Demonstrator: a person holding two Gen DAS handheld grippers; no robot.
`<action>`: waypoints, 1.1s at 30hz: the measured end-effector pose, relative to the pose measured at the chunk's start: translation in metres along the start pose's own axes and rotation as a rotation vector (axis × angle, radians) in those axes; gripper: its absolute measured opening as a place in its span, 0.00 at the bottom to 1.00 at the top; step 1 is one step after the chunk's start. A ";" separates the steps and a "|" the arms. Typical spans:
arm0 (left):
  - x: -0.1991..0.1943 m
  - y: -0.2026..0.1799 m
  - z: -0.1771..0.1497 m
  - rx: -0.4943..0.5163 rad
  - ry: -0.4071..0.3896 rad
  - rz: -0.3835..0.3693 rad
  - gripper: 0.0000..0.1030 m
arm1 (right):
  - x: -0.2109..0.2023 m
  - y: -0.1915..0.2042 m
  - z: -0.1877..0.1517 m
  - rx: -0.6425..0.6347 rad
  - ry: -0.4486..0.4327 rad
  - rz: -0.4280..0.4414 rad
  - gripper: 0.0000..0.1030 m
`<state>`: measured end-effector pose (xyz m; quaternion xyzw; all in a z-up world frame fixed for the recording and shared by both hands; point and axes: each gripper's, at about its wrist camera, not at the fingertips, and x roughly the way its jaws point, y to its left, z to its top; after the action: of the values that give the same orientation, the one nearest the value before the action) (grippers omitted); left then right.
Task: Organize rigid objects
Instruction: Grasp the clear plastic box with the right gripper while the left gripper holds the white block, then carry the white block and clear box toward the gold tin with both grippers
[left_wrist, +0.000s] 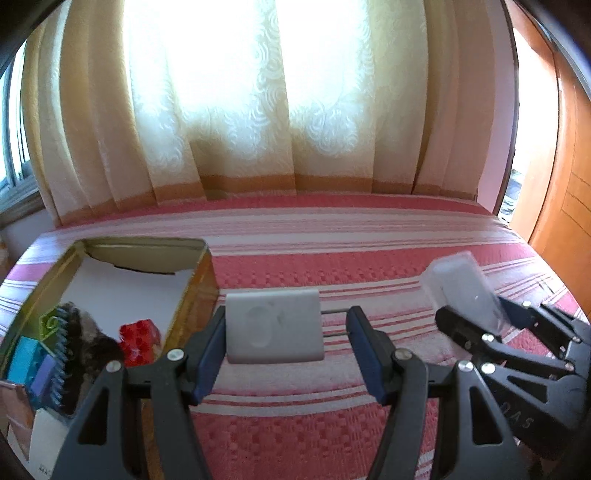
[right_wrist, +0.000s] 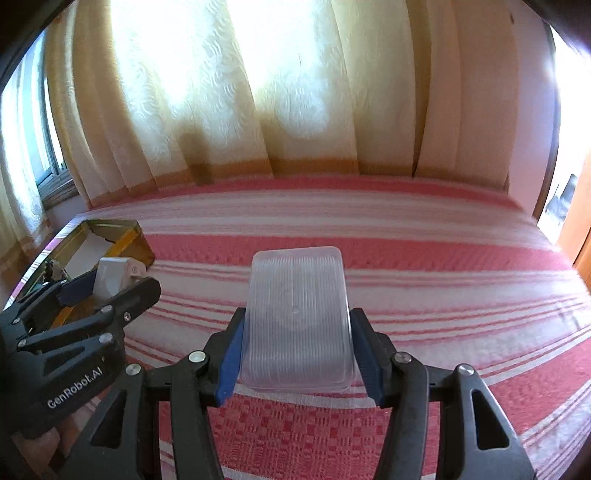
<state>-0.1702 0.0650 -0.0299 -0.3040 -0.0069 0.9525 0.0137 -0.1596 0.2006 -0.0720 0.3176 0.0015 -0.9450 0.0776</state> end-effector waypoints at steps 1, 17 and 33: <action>-0.004 -0.001 -0.001 0.006 -0.015 0.006 0.62 | -0.004 0.001 0.000 -0.006 -0.026 -0.006 0.55; -0.039 0.003 -0.013 0.012 -0.137 0.011 0.62 | -0.046 0.002 -0.012 0.020 -0.246 0.003 0.55; -0.058 0.008 -0.024 0.009 -0.182 -0.005 0.62 | -0.073 0.014 -0.023 -0.003 -0.361 0.004 0.55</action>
<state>-0.1089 0.0558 -0.0157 -0.2161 -0.0047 0.9762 0.0169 -0.0865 0.1983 -0.0461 0.1425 -0.0116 -0.9866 0.0789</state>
